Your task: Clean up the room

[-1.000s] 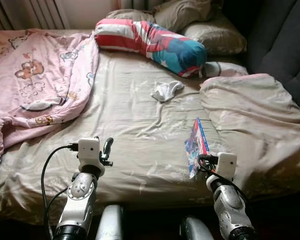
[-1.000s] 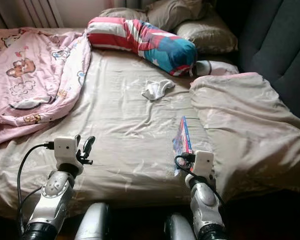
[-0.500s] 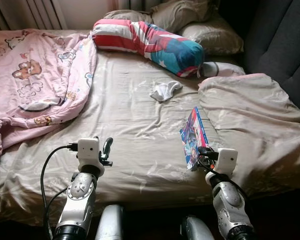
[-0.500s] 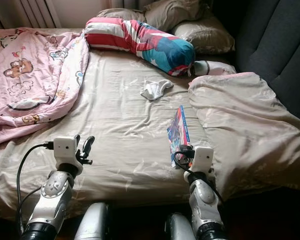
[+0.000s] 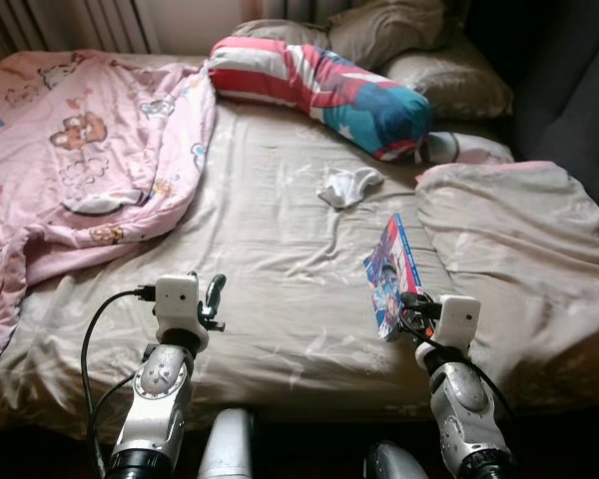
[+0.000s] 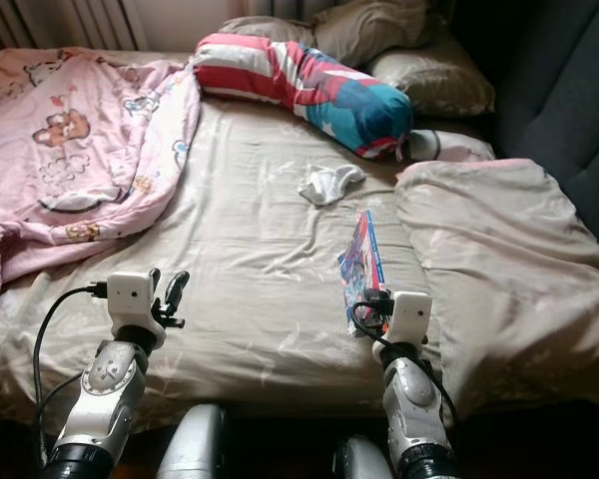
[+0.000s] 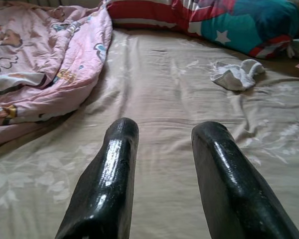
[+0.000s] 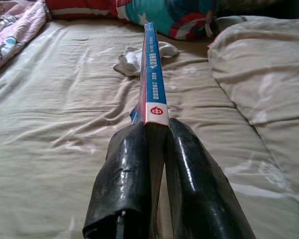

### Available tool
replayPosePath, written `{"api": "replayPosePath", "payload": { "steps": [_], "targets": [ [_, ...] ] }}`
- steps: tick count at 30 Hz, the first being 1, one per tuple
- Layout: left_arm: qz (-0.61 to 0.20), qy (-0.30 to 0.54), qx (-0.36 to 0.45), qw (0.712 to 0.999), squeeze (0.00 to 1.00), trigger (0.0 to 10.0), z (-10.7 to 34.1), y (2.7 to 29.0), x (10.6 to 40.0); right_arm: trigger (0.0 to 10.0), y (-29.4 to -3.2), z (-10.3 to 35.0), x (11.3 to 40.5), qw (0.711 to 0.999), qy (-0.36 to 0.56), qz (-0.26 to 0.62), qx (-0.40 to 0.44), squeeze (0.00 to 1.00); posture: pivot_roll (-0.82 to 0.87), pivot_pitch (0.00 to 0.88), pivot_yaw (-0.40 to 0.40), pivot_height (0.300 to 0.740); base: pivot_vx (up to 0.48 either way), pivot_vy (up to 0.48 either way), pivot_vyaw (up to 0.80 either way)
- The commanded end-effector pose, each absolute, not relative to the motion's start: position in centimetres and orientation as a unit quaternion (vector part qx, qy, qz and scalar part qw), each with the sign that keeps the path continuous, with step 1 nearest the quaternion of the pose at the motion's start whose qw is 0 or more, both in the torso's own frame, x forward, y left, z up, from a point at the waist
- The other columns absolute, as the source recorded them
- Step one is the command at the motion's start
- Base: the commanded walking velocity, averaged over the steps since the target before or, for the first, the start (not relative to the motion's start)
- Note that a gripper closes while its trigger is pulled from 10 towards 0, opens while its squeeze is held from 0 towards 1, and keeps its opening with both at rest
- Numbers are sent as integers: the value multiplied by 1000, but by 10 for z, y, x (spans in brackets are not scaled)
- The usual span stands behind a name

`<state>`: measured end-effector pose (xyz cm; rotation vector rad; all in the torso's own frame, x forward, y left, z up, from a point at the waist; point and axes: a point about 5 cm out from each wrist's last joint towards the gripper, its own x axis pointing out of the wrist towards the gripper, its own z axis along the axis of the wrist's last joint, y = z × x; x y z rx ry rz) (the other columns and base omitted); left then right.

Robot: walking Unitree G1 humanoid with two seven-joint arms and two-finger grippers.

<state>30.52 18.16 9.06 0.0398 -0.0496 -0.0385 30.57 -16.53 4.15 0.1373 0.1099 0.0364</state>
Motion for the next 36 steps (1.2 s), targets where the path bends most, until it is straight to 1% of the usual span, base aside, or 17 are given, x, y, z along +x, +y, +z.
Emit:
{"api": "replayPosePath", "payload": {
  "steps": [1,13,27,32,36],
  "targets": [
    [-26,-26,23,999,0,10000,91,180,305,10000,-168,51,310,997,32,18,64,0,7,145,-33,634,352,0,0],
    [-29,-28,25,999,0,10000,92,179,305,10000,-178,51,312,998,35,3,59,0,9,135,-30,634,370,0,0],
    [-26,-27,26,999,0,10000,93,181,305,10000,-181,49,312,997,40,-2,60,0,12,149,-27,634,388,0,0],
    [-25,-23,29,999,0,10000,92,181,306,10000,-176,53,317,996,38,15,85,0,11,152,-25,634,0,0,0],
    [-26,-23,30,999,0,10000,92,181,305,10000,-179,53,323,992,52,10,113,0,16,154,-22,634,0,0,0]
  ]
}}
